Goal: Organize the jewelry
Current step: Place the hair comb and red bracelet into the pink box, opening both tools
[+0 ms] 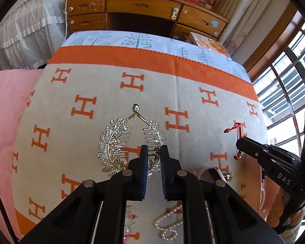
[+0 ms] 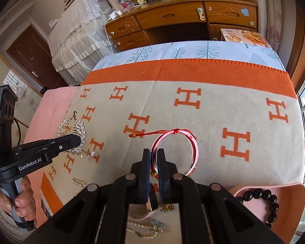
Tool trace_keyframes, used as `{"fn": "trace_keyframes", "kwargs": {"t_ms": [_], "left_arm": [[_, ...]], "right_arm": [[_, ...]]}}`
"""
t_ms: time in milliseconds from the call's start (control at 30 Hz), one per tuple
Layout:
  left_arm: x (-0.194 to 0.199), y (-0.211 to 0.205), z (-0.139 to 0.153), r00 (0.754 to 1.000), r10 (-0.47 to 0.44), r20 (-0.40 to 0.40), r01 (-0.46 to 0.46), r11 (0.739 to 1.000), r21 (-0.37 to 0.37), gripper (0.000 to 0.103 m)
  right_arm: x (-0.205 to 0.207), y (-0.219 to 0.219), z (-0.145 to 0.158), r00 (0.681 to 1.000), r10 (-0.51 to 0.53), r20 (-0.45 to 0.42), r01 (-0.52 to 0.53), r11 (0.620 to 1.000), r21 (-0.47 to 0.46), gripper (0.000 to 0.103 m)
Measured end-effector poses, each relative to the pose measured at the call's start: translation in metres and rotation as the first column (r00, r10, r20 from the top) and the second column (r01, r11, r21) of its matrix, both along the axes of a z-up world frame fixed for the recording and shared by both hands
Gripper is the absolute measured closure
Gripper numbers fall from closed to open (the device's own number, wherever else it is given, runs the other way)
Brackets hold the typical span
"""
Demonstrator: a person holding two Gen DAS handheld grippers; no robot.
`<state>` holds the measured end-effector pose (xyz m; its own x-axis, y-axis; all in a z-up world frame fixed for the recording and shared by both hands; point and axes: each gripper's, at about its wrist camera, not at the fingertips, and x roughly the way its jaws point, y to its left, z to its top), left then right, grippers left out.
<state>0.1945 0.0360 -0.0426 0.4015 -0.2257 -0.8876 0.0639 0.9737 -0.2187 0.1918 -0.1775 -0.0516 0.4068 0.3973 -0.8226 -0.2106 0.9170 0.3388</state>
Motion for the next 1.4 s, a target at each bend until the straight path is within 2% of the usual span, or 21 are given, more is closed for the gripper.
{"fn": "trace_keyframes", "kwargs": {"t_ms": [133,300,400,533,700,867,933,1067,1300,1333,1367,1400], "left_arm": [[-0.019,-0.023,0.036,0.995,-0.078,0.060,0.079,0.997,-0.017,0.094],[-0.039,-0.067,0.077,0.973,-0.191,0.133,0.198,0.979,-0.044,0.094],[-0.052,-0.102,0.093,0.950,-0.264,0.165,0.277,0.959,-0.061,0.094],[-0.067,-0.152,0.101,0.915,-0.361,0.182,0.381,0.920,-0.090,0.093],[-0.075,-0.208,0.084,0.876,-0.453,0.164,0.474,0.871,-0.126,0.093],[-0.068,-0.252,0.045,0.854,-0.508,0.114,0.520,0.841,-0.150,0.093],[-0.063,-0.264,0.029,0.850,-0.517,0.096,0.526,0.839,-0.140,0.093],[-0.049,-0.279,-0.002,0.859,-0.509,0.047,0.510,0.845,-0.160,0.093],[-0.043,-0.284,-0.041,0.869,-0.496,-0.011,0.489,0.860,-0.148,0.092],[-0.044,-0.283,-0.041,0.869,-0.495,-0.003,0.489,0.859,-0.151,0.090],[-0.046,-0.281,-0.041,0.870,-0.493,0.002,0.488,0.860,-0.148,0.083],[-0.048,-0.279,-0.039,0.871,-0.492,0.006,0.487,0.861,-0.150,0.071]], "right_arm": [[-0.025,-0.020,0.028,0.998,-0.034,0.056,0.031,0.998,0.048,0.096],[-0.068,-0.053,0.061,0.986,-0.097,0.133,0.089,0.994,0.063,0.096],[-0.094,-0.078,0.069,0.977,-0.145,0.156,0.138,0.989,0.054,0.096],[-0.122,-0.108,0.063,0.965,-0.219,0.144,0.213,0.975,0.058,0.096],[-0.148,-0.136,0.034,0.956,-0.280,0.084,0.274,0.959,0.077,0.096],[-0.163,-0.148,0.002,0.948,-0.316,0.024,0.313,0.946,0.089,0.096],[-0.167,-0.149,-0.008,0.947,-0.321,0.005,0.319,0.943,0.095,0.096],[-0.169,-0.149,-0.019,0.945,-0.327,-0.005,0.326,0.943,0.070,0.096],[-0.160,-0.145,-0.028,0.943,-0.332,-0.008,0.332,0.943,0.006,0.096],[-0.160,-0.144,-0.028,0.943,-0.333,-0.004,0.333,0.943,-0.004,0.096],[-0.160,-0.144,-0.028,0.942,-0.336,-0.003,0.336,0.942,-0.009,0.096],[-0.160,-0.144,-0.028,0.940,-0.342,0.000,0.342,0.940,-0.011,0.096]]}}
